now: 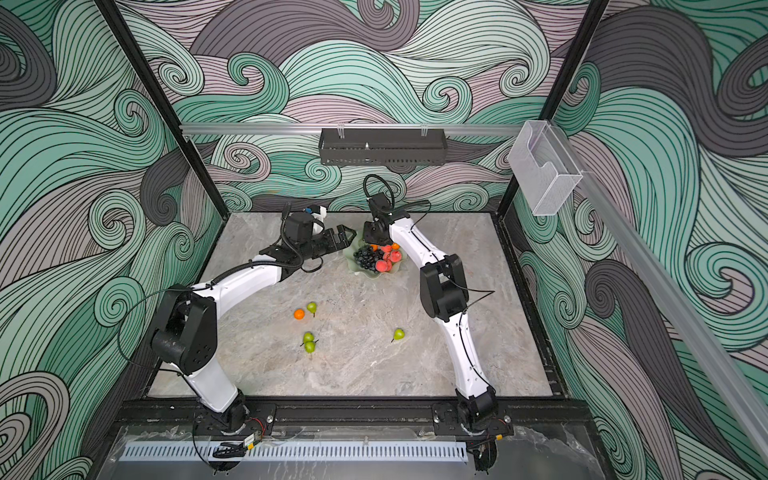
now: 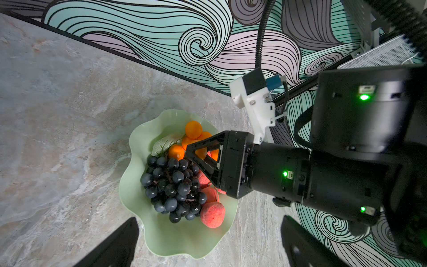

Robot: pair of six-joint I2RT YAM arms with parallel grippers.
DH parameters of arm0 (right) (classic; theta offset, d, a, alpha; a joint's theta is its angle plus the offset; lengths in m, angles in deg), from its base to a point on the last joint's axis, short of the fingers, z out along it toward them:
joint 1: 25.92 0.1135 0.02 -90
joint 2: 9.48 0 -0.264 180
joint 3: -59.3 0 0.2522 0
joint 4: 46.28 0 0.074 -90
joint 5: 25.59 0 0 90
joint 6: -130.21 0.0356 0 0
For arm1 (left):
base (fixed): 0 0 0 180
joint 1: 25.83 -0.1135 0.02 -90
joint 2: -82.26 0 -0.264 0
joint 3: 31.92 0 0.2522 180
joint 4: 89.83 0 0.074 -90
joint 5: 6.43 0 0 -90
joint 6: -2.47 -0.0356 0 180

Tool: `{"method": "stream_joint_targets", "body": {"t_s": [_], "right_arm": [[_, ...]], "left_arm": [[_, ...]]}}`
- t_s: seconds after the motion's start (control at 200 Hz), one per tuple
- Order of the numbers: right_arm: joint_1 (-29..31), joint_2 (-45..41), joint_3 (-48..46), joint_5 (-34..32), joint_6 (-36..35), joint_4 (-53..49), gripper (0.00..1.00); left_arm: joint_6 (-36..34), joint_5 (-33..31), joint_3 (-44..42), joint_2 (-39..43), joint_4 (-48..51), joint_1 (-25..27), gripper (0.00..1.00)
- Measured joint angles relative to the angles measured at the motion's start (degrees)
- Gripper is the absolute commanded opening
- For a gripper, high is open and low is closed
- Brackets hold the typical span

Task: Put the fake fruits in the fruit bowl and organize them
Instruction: 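Open the right gripper to drop the kumquat into the bowl, then lower right gripper toward the green pears while the left arm moves forward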

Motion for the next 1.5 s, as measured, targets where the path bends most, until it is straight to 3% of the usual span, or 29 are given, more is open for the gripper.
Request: {"method": "stream_joint_targets", "body": {"t_s": [0.4, 0.59, 1.026, 1.316, 1.501], "right_arm": [[-0.35, 7.52, 8.52, -1.05, -0.02, -1.7, 0.3], [-0.55, 8.55, 10.21, -1.42, -0.46, -2.12, 0.4], [-0.61, 8.04, 10.71, -1.29, -1.27, -2.56, 0.42], [-0.24, -1.36, 4.33, 1.31, -1.27, -3.02, 0.44], [1.18, -12.09, -6.69, 2.08, -1.2, -0.9, 0.44]], "left_arm": [[0.22, 0.5, 0.0, 0.0, -0.37, -0.7, 0.98], [0.26, 0.5, 0.0, 0.0, -0.37, -0.79, 0.98], [0.28, 0.5, 0.0, 0.04, 2.16, -0.76, 0.98], [0.26, -0.66, -2.16, 7.15, 7.89, -0.13, 0.98], [0.52, -2.14, -7.41, 15.39, 10.36, 1.31, 0.98]]}}
